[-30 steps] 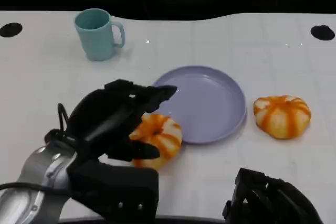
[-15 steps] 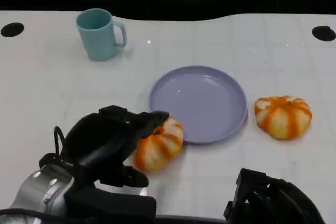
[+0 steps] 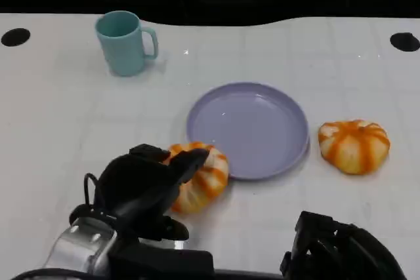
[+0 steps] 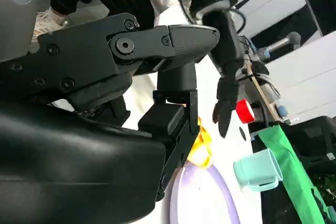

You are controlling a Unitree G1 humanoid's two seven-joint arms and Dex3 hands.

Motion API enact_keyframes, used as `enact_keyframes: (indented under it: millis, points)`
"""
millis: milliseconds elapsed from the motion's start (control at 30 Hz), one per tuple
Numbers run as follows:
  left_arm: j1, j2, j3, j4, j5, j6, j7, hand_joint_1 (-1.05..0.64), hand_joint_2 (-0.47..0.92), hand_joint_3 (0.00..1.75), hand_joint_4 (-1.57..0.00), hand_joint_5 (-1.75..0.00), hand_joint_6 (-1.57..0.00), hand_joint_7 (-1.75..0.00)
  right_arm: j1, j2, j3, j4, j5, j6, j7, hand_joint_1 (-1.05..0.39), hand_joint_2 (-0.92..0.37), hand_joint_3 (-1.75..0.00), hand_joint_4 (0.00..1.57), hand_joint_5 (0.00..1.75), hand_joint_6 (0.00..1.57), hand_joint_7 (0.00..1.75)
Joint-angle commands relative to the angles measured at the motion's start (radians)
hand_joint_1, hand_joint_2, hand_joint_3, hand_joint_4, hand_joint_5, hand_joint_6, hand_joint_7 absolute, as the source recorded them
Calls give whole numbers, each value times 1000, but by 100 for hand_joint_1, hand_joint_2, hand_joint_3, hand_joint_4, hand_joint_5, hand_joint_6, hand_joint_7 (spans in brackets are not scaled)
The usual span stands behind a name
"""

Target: Grasp the bread from the table and place it into the plate.

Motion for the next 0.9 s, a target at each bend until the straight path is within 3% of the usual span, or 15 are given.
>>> enact_keyframes:
  millis: [33,267,467,500,567,633,700,733,767,833,900]
  points:
    - [-31,-29,-18,88,17,19,82,-80,92,2,-36,-21,-27,-1,9,-12,-3,-8,1,-8,4,-70,-92,-27,83,160,74,138]
    - [-81,-83,-47,238,31,31,223,-76,92,3,-40,-21,-32,-2,10,-13,-4,-10,4,-3,3,-70,-92,-27,83,160,74,139]
    - [-114,-93,-71,359,8,-10,340,-62,91,1,-51,-26,-49,-7,12,-13,-2,-14,0,-5,-1,-71,-92,-26,84,160,75,138]
    - [-119,-94,-72,385,-2,-28,371,-53,89,0,-57,-34,-58,-8,12,-13,-2,-16,1,-4,-1,-71,-92,-26,84,160,75,139]
    - [-129,-94,-78,433,-12,-59,424,-38,88,0,-58,-83,-80,-6,12,-14,-2,-16,3,-5,3,-71,-92,-26,84,160,76,139]
    - [-143,-89,-91,483,-7,-91,491,-31,91,5,-69,-115,-99,-11,14,-14,-3,-21,4,1,-1,-70,-92,-26,83,160,75,138]
    - [-158,-84,-106,533,2,-122,567,-30,92,11,-82,-124,-114,-17,17,-14,-2,-28,0,4,-10,-71,-92,-26,83,160,76,137]
    - [-164,-83,-112,553,4,-132,594,-29,91,16,-82,-140,-112,-34,18,-14,-2,-30,-1,4,-12,-71,-92,-26,84,160,76,137]
    - [-169,-84,-118,571,6,-134,615,-28,88,26,-79,-160,-95,-79,18,-14,-1,-33,-1,7,-15,-71,-92,-26,84,160,76,137]
    - [-180,-87,-131,603,13,-131,656,-24,84,42,-83,-172,-74,-138,19,-15,-1,-36,0,11,-18,-71,-92,-26,84,160,76,137]
    - [-189,-89,-141,627,13,-132,686,-21,82,48,-84,-174,-66,-157,20,-14,-1,-38,2,11,-19,-71,-92,-26,84,160,77,137]
